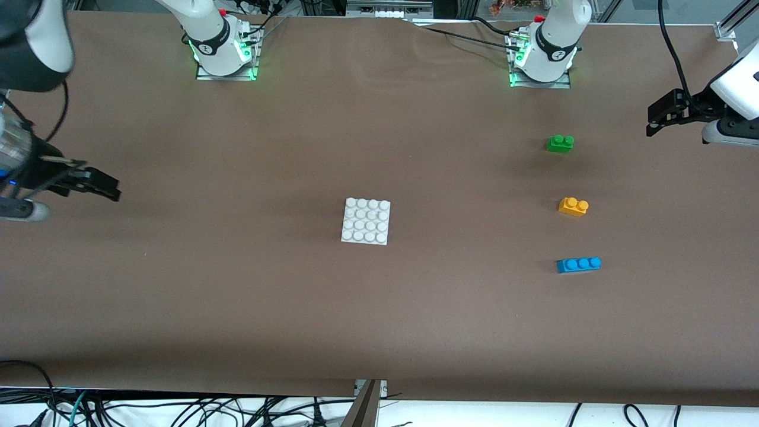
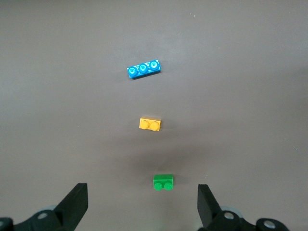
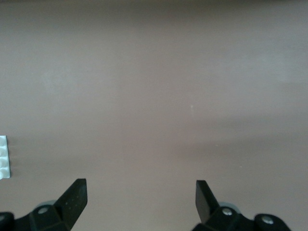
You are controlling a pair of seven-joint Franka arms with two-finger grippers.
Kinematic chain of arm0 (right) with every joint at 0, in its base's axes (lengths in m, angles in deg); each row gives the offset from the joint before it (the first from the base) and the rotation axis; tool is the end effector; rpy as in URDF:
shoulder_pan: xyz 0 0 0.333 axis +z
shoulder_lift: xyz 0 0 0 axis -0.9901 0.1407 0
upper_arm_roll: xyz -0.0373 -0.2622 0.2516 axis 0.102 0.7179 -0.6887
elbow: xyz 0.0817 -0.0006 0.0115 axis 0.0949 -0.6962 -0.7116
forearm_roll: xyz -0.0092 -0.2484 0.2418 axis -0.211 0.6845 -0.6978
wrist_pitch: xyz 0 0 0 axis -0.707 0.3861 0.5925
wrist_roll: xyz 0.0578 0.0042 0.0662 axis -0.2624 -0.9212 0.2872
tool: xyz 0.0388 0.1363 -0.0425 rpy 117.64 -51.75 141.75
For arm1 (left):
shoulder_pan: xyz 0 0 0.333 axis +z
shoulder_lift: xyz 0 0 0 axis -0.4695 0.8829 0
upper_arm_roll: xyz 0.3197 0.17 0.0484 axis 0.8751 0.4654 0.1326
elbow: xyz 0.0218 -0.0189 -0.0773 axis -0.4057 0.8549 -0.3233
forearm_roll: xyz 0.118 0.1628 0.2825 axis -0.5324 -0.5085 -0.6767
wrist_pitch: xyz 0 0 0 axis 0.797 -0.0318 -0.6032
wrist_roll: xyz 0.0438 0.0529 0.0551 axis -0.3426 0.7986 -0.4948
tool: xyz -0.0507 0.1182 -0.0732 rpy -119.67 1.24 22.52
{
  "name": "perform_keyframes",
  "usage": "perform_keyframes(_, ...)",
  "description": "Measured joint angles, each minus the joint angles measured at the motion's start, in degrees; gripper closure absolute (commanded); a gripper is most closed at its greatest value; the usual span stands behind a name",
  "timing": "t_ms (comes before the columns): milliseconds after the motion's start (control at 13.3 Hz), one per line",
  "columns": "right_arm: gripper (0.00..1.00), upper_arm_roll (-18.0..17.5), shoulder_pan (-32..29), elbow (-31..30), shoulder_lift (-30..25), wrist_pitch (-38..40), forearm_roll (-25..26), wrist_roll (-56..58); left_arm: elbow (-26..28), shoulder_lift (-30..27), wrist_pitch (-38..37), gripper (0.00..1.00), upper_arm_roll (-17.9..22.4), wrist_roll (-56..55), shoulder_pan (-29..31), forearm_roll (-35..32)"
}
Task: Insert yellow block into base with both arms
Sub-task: 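Reach the left gripper down over the yellow brick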
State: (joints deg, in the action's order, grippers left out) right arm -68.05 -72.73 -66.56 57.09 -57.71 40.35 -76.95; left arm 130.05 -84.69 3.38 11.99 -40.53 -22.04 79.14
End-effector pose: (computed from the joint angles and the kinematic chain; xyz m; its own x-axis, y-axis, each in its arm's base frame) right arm 0.5826 -0.0057 0.5841 0.9952 -0.0926 0.0322 -0.0935 -0.9953 0.0256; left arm 0.4846 -0.0055 0.6304 0.9887 -0.1374 -0.0594 -0.1394 -0.9897 -0.0312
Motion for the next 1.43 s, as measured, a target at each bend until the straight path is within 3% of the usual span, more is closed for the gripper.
perform_keyframes(751, 0.00, -0.1, -3.5, -1.6, -3.5, 1.0, 0.0, 1.8, 0.0, 0.4, 4.2, 0.00, 1.3, -0.3, 0.6, 0.5)
perform_keyframes(1426, 0.00, -0.1, -3.7, -1.6, -3.5, 1.1, 0.0, 1.9, 0.1, 5.9, 4.8, 0.00, 1.6, -0.2, 1.3, 1.6)
